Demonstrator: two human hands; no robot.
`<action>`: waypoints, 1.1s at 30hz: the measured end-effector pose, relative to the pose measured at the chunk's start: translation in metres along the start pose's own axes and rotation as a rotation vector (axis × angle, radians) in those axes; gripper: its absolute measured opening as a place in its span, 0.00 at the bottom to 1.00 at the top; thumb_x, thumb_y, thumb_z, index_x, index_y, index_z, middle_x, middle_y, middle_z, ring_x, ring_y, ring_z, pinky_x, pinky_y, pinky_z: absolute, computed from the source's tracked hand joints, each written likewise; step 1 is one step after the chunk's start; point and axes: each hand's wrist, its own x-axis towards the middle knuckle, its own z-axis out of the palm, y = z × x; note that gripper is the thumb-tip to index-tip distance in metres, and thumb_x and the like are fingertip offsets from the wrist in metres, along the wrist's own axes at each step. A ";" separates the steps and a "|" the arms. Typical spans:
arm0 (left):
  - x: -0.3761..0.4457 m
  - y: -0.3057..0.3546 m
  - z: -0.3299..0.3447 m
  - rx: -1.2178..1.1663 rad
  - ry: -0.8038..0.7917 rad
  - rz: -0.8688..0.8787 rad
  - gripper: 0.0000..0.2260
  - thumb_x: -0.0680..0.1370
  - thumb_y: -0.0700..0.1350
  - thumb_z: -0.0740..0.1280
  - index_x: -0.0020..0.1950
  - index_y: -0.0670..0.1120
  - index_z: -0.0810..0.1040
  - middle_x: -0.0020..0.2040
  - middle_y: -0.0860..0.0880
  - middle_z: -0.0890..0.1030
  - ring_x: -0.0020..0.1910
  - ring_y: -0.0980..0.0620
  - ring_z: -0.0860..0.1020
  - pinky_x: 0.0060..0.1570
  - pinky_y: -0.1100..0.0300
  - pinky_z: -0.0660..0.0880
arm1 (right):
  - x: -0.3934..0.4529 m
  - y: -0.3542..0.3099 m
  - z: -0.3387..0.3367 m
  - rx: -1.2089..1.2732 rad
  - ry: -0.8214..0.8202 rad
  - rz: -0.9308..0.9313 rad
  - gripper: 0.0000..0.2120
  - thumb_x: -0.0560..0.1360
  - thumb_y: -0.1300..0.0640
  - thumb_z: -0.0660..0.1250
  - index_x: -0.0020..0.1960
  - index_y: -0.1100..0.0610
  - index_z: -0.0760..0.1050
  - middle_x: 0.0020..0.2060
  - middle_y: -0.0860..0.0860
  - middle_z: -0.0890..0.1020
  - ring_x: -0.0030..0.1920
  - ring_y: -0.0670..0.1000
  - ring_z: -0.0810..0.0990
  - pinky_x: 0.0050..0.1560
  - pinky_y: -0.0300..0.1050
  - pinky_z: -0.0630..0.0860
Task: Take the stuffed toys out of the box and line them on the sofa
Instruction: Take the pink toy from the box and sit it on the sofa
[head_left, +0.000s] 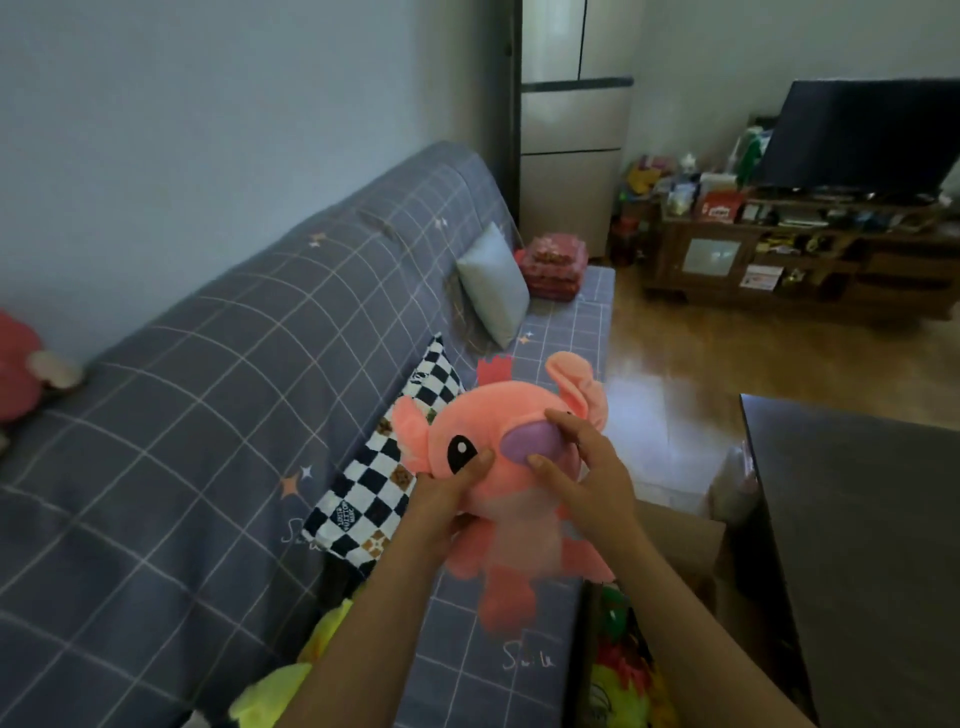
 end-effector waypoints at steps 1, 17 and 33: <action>0.004 0.006 -0.003 -0.003 0.018 0.013 0.21 0.69 0.46 0.74 0.60 0.47 0.75 0.54 0.44 0.83 0.51 0.46 0.81 0.42 0.53 0.79 | 0.008 -0.001 0.005 0.001 -0.008 -0.013 0.24 0.68 0.49 0.71 0.62 0.46 0.70 0.58 0.40 0.74 0.56 0.37 0.72 0.54 0.20 0.64; 0.166 0.106 -0.078 -0.281 0.405 0.261 0.34 0.61 0.50 0.80 0.65 0.45 0.74 0.55 0.41 0.83 0.54 0.41 0.82 0.49 0.44 0.81 | 0.226 0.054 0.145 0.349 -0.463 0.312 0.29 0.61 0.35 0.74 0.54 0.51 0.73 0.51 0.51 0.81 0.52 0.53 0.81 0.51 0.55 0.80; 0.359 0.228 -0.220 -0.150 0.683 0.526 0.46 0.60 0.58 0.79 0.72 0.51 0.61 0.66 0.49 0.76 0.61 0.50 0.78 0.60 0.47 0.76 | 0.474 0.026 0.398 0.457 -0.822 0.143 0.32 0.60 0.31 0.71 0.60 0.43 0.73 0.54 0.47 0.82 0.54 0.51 0.81 0.54 0.53 0.78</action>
